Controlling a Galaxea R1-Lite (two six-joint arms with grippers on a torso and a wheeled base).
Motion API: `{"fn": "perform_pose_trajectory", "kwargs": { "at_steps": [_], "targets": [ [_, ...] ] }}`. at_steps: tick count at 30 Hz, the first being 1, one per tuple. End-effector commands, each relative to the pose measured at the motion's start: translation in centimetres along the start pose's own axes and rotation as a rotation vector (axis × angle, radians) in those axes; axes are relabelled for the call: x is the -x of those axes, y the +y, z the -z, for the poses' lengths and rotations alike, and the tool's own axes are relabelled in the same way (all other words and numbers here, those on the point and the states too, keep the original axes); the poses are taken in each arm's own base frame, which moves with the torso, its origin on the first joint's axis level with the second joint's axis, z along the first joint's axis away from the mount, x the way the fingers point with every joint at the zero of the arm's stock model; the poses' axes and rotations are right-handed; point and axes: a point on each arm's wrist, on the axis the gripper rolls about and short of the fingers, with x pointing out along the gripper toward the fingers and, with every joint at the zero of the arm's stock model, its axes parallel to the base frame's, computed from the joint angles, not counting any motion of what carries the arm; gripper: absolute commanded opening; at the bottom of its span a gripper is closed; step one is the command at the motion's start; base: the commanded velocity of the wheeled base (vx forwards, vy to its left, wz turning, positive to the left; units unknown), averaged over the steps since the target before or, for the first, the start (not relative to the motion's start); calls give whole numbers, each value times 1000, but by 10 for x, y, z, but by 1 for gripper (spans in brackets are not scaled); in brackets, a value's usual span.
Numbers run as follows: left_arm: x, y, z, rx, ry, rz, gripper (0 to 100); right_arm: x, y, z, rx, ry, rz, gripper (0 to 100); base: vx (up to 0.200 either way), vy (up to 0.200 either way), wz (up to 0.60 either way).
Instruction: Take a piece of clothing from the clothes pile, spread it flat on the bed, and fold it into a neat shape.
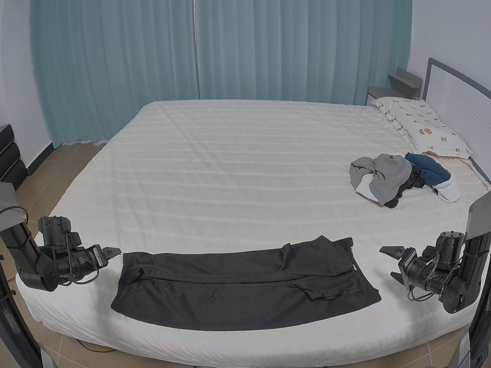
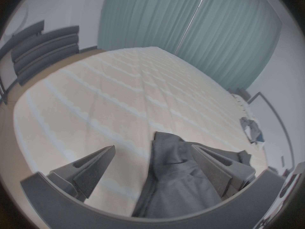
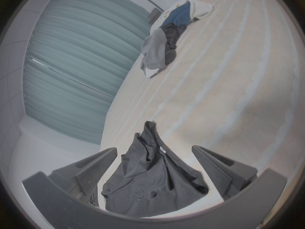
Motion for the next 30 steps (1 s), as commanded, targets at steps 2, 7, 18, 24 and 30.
{"fn": "perform_pose_trajectory", "kwargs": {
  "at_steps": [2, 7, 18, 24, 30],
  "targets": [
    [-14, -12, 3, 53, 40, 84, 100, 3, -17, 10, -53, 59, 62, 100, 0, 0, 0],
    [-26, -29, 15, 83, 97, 119, 100, 1, -23, 17, -66, 100, 83, 100, 0, 0, 0],
    [-17, -59, 24, 316, 70, 59, 100, 2, -24, 19, -64, 111, 90, 100, 0, 0, 0],
    [-6, -64, 21, 318, 46, 79, 100, 2, -24, 19, -63, 112, 91, 100, 0, 0, 0],
    [7, -78, 29, 285, 50, 104, 100, 2, -25, 20, -62, 115, 95, 100, 0, 0, 0]
  ]
}}
